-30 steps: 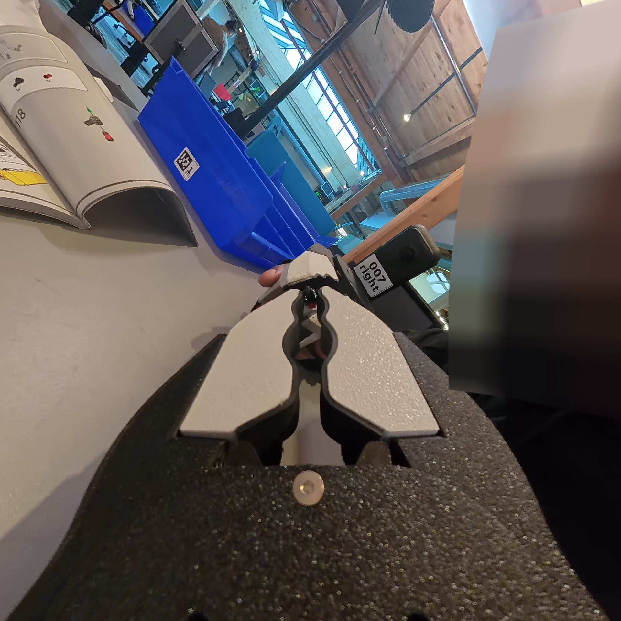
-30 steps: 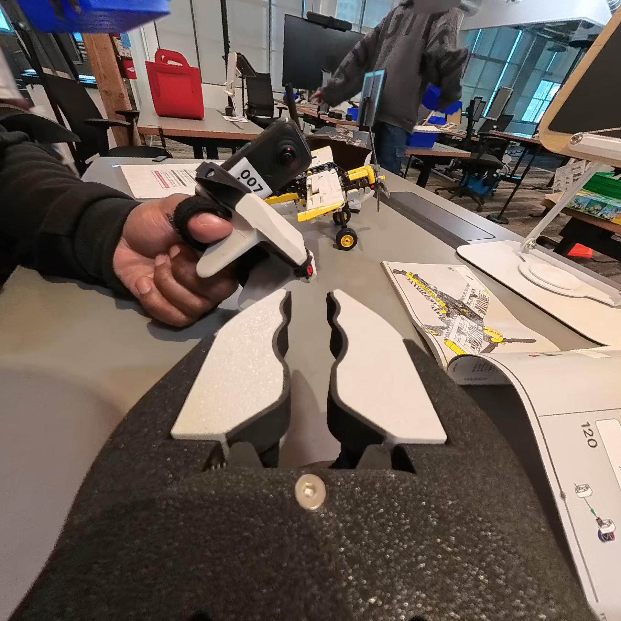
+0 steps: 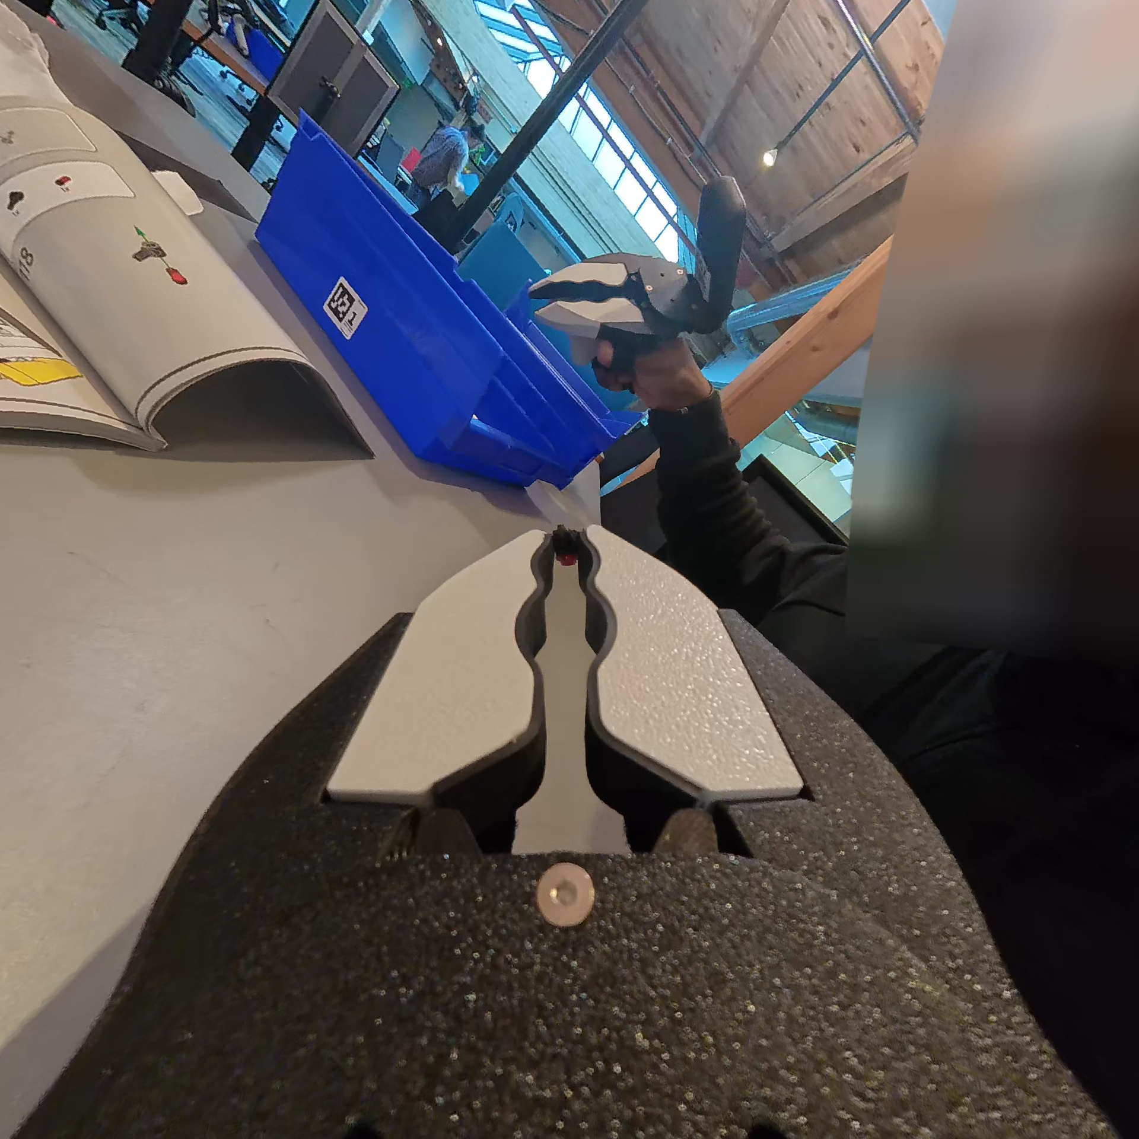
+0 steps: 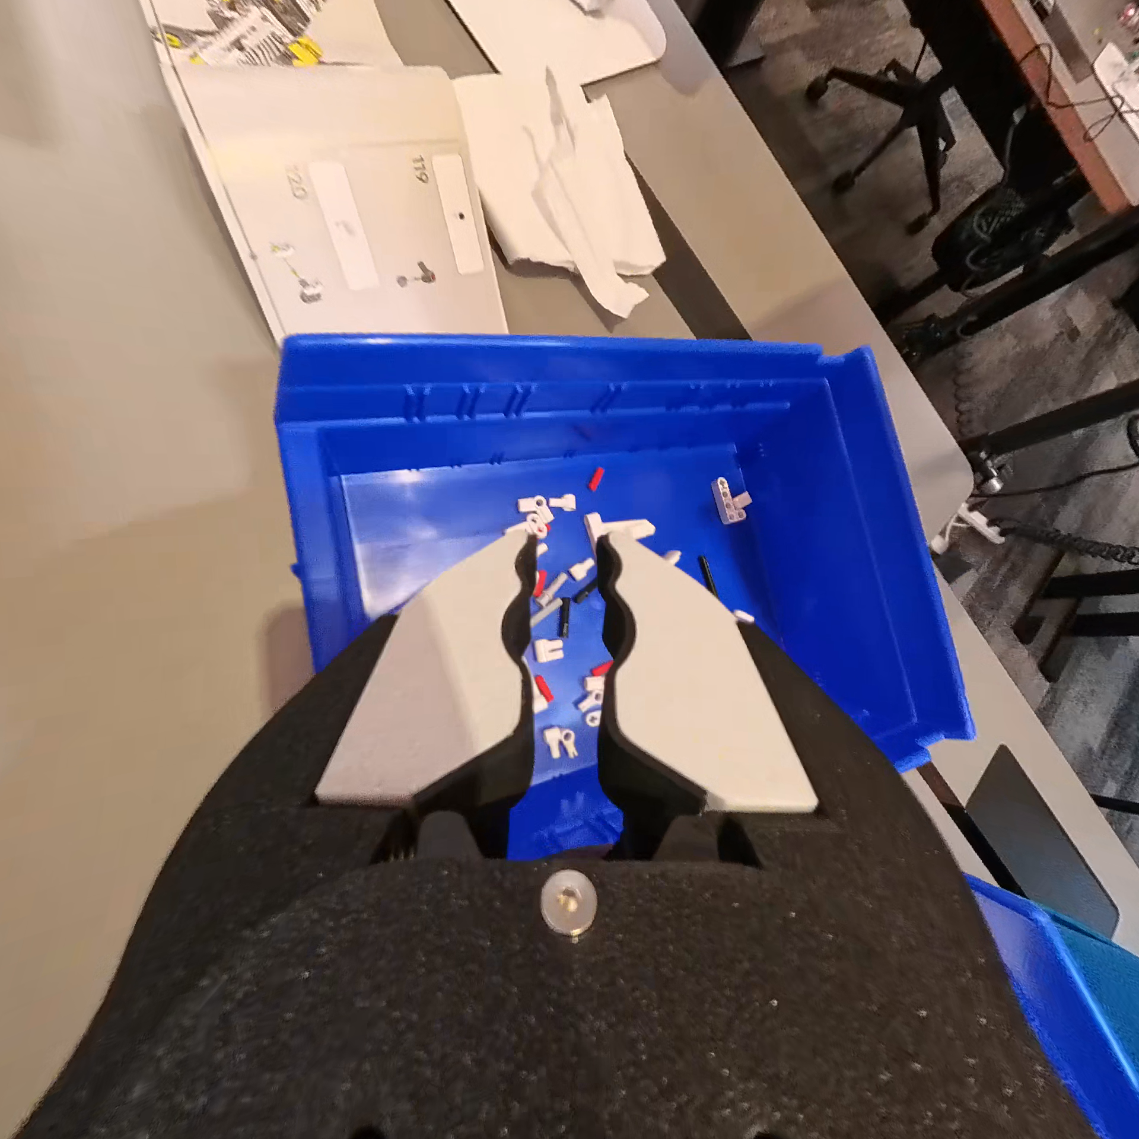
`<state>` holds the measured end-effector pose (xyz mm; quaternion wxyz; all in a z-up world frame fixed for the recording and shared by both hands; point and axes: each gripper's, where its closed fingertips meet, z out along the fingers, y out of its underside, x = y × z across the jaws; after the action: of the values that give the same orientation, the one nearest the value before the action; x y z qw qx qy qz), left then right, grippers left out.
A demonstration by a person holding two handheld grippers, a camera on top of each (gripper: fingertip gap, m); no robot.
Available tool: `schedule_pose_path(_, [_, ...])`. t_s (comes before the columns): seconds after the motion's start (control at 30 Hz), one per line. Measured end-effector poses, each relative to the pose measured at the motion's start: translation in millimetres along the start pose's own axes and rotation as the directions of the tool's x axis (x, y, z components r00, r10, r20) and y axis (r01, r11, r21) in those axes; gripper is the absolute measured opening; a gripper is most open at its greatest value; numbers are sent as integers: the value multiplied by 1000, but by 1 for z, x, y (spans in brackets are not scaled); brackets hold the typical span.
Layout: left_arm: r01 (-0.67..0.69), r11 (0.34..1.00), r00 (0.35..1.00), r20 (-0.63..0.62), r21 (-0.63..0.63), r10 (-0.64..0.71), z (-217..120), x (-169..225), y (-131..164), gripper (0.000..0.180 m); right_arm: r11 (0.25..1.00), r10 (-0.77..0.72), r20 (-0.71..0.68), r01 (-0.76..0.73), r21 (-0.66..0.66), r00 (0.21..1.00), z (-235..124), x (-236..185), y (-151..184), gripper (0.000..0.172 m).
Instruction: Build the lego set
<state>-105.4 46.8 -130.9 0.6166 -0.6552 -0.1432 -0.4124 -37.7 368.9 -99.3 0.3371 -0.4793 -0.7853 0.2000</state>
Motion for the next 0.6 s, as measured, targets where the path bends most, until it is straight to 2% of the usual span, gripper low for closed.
schedule_pose_path(0.47, [-8,1000,1000,-9,-13,8,1,1,2,7,995,-2,14,4,-102,1000,5,16,26,18])
schedule_pose_path(0.53, [-8,1000,1000,-10,-14,8,1,1,2,7,983,-53,-1,52,-174,999,7,24,34,18])
schedule_pose_path(0.6, [-10,1000,1000,-11,-18,10,2,1,2,7,943,-142,-11,132,-306,990,14,37,49,19])
